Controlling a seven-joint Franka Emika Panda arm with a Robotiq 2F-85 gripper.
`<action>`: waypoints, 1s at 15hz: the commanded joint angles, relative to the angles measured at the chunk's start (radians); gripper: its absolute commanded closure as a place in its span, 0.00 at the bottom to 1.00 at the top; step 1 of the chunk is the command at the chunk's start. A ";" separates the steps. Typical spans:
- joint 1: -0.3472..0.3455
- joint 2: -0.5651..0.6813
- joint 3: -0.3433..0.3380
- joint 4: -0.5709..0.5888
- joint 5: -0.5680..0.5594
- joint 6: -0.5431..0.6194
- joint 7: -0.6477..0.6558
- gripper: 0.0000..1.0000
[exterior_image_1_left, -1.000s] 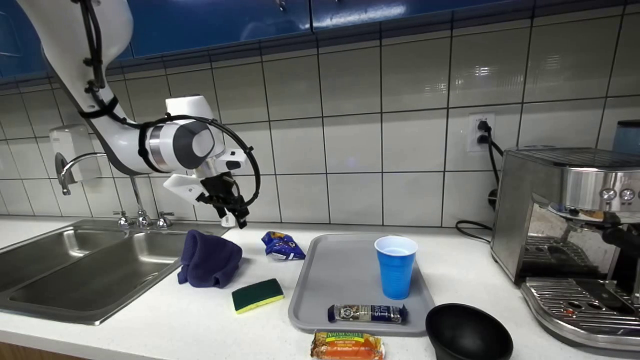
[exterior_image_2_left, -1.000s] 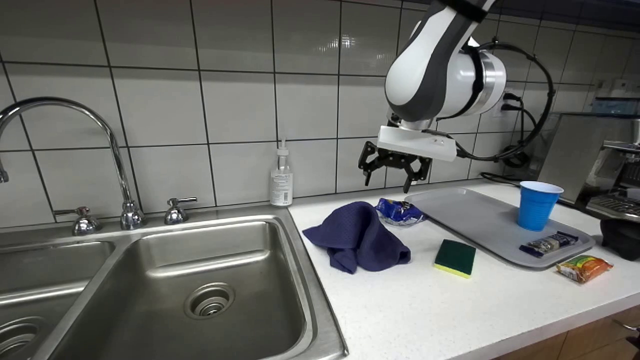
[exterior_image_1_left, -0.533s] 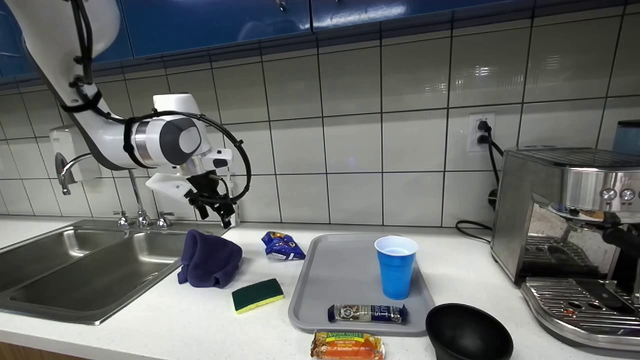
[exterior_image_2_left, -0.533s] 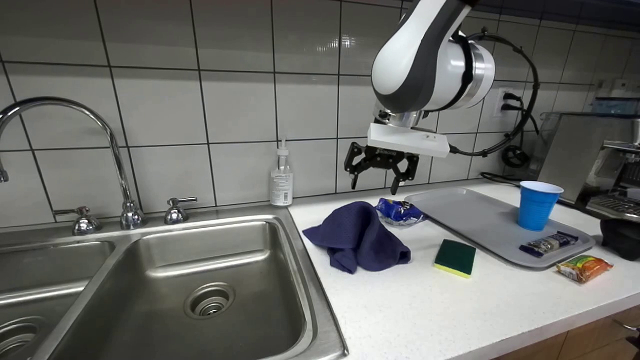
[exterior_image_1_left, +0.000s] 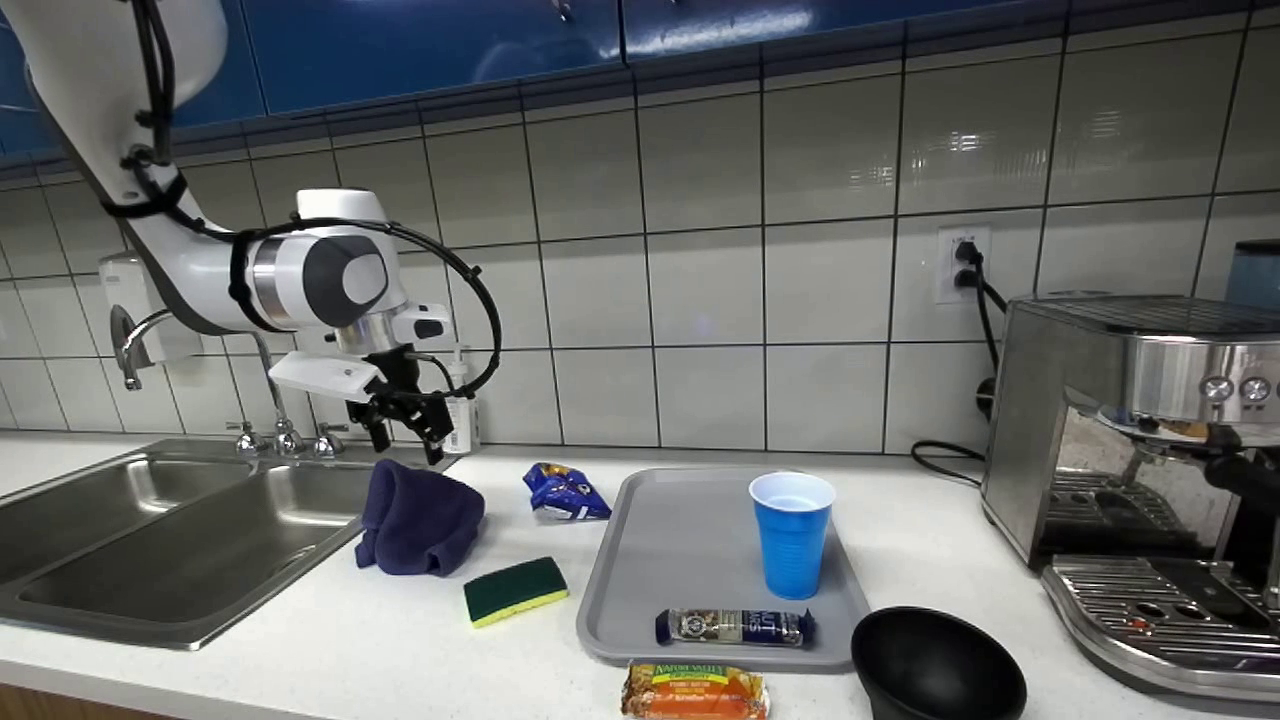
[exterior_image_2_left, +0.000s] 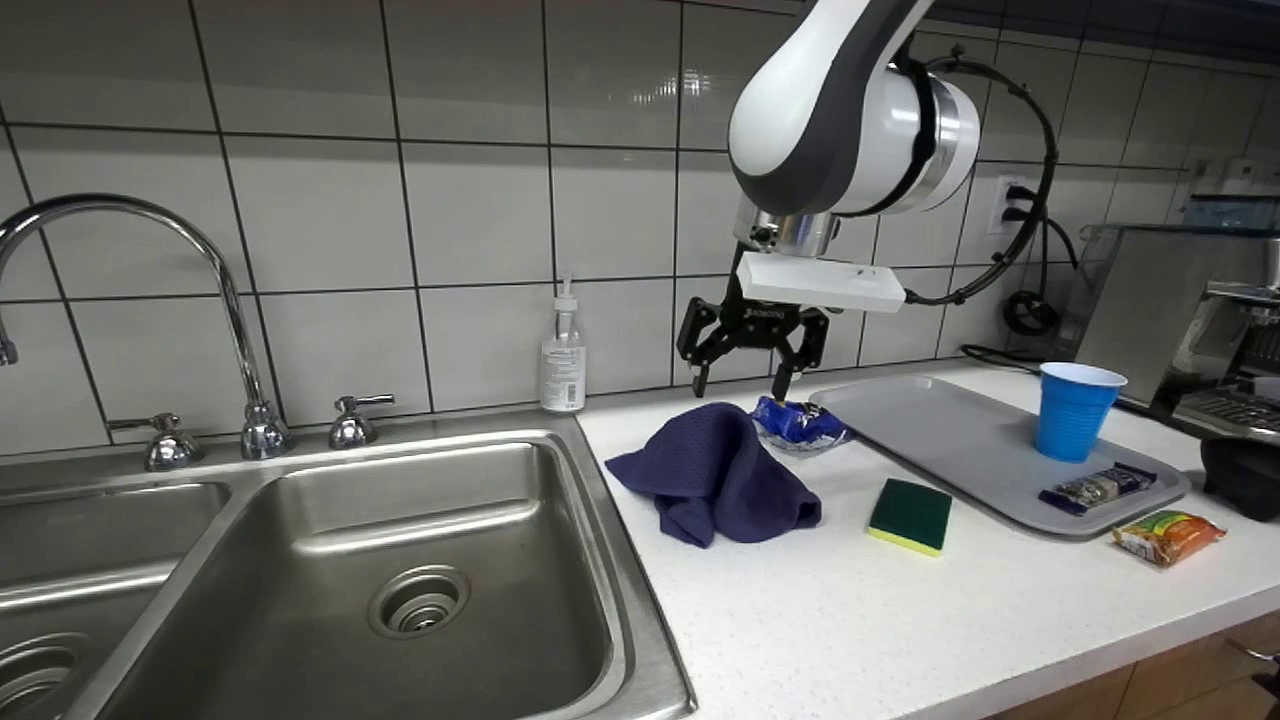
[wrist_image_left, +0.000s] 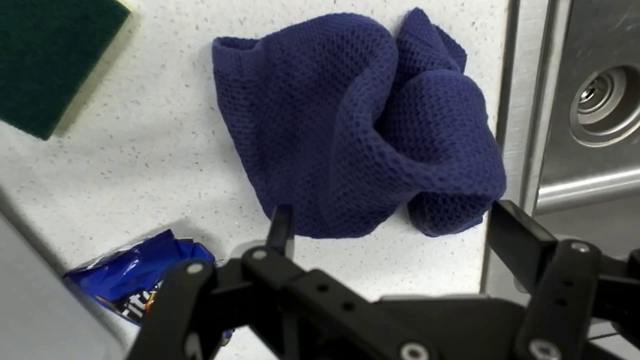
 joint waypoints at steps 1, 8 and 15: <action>-0.046 -0.026 0.049 0.001 0.019 -0.061 -0.105 0.00; -0.079 -0.024 0.089 0.006 0.044 -0.127 -0.243 0.00; -0.064 -0.001 0.075 0.002 0.017 -0.098 -0.203 0.00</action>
